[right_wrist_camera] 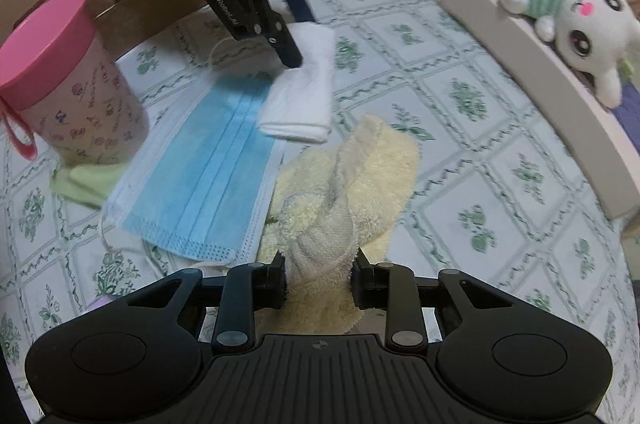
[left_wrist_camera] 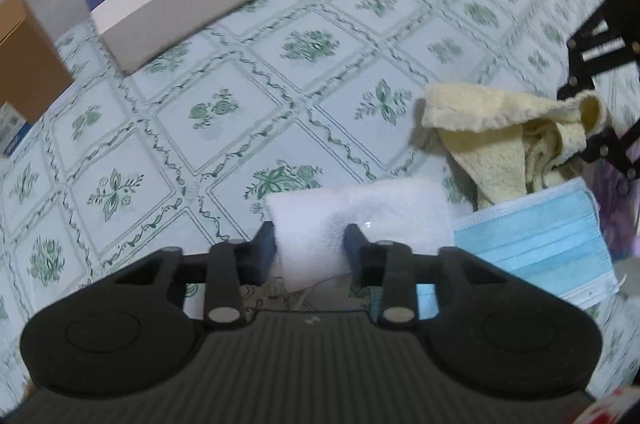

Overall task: Organize soft objects
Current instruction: 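Lift both towels and carry them toward the cardboard tray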

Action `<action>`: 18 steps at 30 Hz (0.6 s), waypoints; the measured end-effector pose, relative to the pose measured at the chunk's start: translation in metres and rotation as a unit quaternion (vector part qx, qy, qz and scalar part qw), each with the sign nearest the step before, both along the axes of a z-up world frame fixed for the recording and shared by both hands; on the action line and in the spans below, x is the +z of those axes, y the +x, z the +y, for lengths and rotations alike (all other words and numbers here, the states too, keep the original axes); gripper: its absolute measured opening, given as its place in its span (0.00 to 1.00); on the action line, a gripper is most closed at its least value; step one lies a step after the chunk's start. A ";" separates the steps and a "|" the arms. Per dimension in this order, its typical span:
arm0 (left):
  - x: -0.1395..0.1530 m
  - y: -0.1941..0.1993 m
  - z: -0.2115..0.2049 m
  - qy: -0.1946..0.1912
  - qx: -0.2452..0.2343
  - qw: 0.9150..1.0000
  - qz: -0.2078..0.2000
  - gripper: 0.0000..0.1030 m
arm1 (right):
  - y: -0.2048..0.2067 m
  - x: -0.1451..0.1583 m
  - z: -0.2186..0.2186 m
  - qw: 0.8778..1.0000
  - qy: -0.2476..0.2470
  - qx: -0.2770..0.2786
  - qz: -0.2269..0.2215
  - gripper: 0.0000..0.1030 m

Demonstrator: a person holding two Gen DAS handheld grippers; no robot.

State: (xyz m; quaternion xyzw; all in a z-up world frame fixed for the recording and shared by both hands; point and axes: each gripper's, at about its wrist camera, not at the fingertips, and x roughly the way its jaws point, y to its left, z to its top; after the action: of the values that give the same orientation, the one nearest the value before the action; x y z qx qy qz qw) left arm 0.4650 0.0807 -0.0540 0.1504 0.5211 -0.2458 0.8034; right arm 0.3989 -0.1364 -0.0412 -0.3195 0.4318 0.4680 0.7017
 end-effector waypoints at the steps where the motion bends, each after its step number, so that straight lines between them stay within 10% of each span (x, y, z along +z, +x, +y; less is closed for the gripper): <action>1: 0.001 0.000 0.001 -0.001 0.004 1.000 -0.002 0.25 | -0.001 0.002 -0.001 1.000 0.000 -0.002 -0.004 0.28; 18: 0.056 -0.024 0.029 -0.053 0.089 0.994 -0.046 0.12 | -0.019 0.044 -0.016 0.997 -0.013 -0.036 -0.065 0.28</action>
State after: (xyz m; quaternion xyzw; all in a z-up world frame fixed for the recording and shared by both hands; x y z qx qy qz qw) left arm 0.4405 0.1092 0.0022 0.0716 0.4810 -0.1932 0.8521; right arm 0.3796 -0.1528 0.0027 -0.3428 0.4026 0.4154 0.7401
